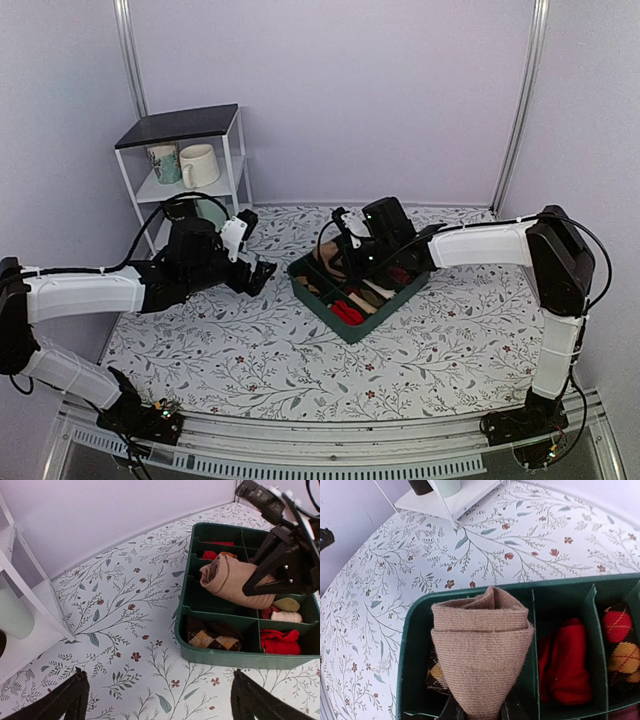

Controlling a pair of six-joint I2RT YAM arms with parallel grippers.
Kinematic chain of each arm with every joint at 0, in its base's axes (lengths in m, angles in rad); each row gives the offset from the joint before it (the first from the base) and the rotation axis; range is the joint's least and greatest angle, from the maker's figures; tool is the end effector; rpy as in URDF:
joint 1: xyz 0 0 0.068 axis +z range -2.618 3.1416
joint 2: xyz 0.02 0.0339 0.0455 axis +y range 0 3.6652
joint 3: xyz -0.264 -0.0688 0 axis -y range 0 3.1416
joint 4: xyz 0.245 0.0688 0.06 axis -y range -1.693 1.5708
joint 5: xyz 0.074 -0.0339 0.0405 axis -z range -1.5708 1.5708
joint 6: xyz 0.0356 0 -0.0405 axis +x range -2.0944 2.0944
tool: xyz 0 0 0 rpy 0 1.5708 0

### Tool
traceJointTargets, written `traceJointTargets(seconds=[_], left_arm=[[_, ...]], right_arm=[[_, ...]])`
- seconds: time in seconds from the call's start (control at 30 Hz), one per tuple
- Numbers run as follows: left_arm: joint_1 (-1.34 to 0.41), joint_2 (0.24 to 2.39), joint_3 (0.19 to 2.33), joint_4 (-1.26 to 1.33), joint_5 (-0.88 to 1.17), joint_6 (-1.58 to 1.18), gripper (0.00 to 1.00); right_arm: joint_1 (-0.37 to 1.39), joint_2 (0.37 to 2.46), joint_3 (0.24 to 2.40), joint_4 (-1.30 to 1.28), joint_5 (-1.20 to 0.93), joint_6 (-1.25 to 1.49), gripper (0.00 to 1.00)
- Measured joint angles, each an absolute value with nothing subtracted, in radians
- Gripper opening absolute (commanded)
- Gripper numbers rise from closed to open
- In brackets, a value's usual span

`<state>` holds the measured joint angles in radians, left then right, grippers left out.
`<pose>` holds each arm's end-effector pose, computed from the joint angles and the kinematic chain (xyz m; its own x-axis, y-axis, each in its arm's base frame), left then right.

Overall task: Roll the socks
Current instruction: Adjust the storage box at the center of the board.

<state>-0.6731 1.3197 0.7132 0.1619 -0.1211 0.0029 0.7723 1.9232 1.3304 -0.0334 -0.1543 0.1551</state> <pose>0.2283 -0.1766 0.2318 -0.3347 0.2706 -0.9026 0.5345 0.8434 0.0546 0.3087 0.3084 0.2102 -0.5351 -0.3081 -0.7866 -0.7045 0.6766 0.2142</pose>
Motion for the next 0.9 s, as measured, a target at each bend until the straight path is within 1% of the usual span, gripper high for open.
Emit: traceJointTargets(seconds=[0.37,0.6,0.77,0.9], left_arm=[[-0.673,1.309,0.677,0.168,-0.125,0.005,0.99],[-0.673,1.330,0.677,0.178,-0.130,0.020,0.99],[-0.673,1.341,0.674,0.200,-0.156,0.027,1.00],[-0.670,1.370,0.674,0.252,-0.170,0.018,0.99]], right_arm=[[0.772,1.995,1.371,-0.020,-0.176,0.166,0.01],[0.772,2.050,1.395,-0.032,-0.124,0.165,0.01],[0.758,2.033,1.345,0.027,-0.115,0.164,0.01],[0.702,1.929,1.240,0.125,-0.170,0.171,0.01]])
